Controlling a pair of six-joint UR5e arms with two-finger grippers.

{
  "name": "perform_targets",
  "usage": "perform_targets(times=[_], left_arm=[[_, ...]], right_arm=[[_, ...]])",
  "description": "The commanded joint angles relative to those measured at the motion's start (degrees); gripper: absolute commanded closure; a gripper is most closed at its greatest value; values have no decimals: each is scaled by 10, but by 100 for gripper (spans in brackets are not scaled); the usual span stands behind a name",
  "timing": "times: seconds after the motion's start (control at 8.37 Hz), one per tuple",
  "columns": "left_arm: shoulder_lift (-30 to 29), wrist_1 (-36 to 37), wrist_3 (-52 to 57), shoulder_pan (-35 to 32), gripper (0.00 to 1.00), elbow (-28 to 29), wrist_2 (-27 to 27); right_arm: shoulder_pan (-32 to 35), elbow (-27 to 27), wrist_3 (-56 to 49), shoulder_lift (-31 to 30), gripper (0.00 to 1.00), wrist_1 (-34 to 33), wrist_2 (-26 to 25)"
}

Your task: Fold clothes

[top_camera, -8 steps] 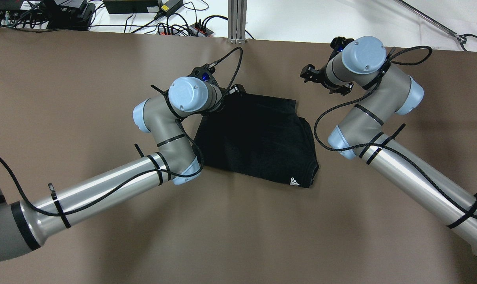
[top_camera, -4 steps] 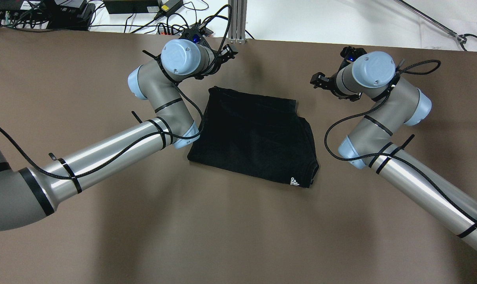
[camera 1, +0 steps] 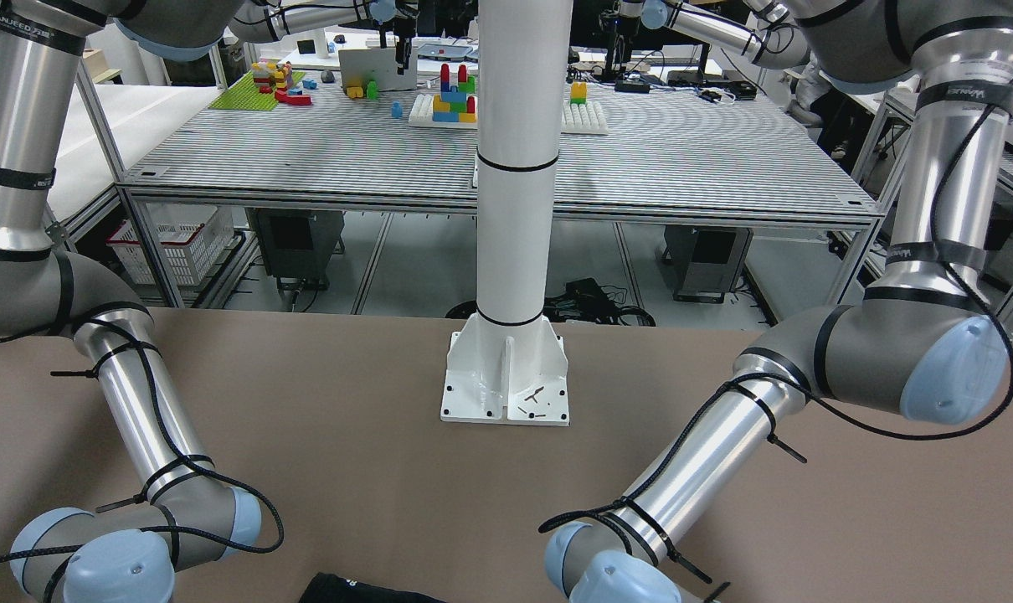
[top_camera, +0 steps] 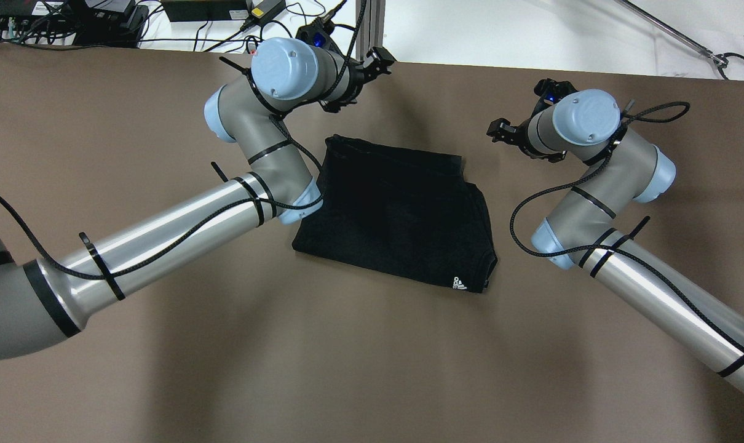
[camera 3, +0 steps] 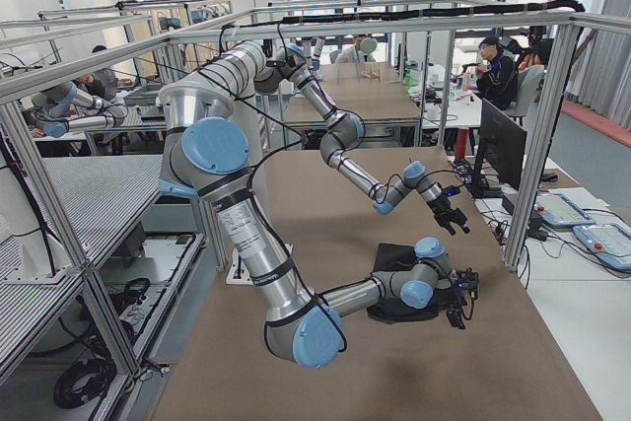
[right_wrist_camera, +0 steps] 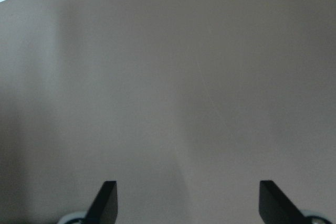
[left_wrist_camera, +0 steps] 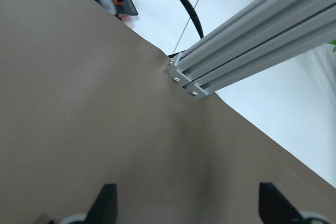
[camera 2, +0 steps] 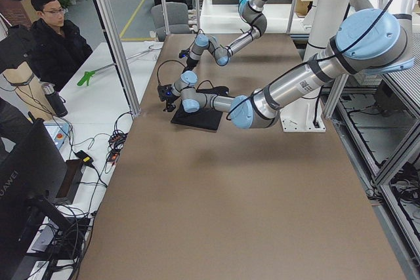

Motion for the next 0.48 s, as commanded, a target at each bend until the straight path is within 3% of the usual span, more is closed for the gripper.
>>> perform_targets(times=[0.0, 0.36], left_arm=[[31, 33, -28, 79, 5, -57, -7], [47, 32, 41, 82, 5, -40, -9]], right_arm=[[0, 2, -2, 0, 5, 0, 0], [0, 12, 3, 1, 5, 0, 0]])
